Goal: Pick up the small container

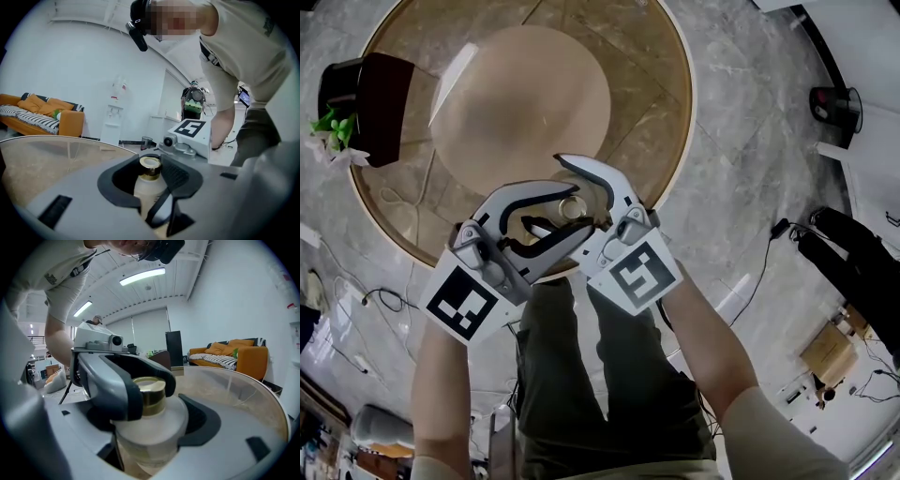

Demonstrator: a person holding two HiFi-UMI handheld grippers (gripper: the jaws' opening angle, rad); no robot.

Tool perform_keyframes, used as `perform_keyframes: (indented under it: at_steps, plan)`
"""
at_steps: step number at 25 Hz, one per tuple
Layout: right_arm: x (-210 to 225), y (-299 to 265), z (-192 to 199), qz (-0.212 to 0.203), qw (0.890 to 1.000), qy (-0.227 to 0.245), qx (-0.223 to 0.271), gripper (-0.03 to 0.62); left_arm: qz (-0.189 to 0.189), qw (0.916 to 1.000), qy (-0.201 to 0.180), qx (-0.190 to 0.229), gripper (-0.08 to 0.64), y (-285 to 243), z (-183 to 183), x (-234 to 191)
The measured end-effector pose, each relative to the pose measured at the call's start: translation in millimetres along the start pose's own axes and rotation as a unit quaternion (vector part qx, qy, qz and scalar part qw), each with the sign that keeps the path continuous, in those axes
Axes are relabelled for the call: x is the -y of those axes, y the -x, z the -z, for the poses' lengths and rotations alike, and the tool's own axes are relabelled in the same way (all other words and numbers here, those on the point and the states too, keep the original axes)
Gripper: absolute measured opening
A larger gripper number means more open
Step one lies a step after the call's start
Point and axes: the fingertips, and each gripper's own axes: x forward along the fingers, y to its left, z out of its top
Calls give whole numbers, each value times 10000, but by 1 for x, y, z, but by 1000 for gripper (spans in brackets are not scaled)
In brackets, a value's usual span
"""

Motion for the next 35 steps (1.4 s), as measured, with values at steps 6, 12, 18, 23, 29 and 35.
perform_keyframes:
  at_steps: [6,12,18,23,29,35]
  plan:
    - [0,9,-33,62,10000,-13,-39,333,-116,9999,-59,36,138,11,-33,-1]
    - [-4,37,-112,105,9996,252,-8,333,-180,9995,-210,135,138,34,-111,7]
    - [-10,75,-213,138,9991,391,-4,334,-251,9993,-236,167,138,63,-214,16]
    - [-21,113,-308,235,9978,573,215,333,-426,9976,-466,277,138,91,-311,34]
    - [-26,159,-420,321,9959,676,502,334,-622,9951,-640,414,138,119,-424,46]
    - [-61,215,-511,453,9915,908,815,333,-860,9904,-958,509,137,150,-519,93]
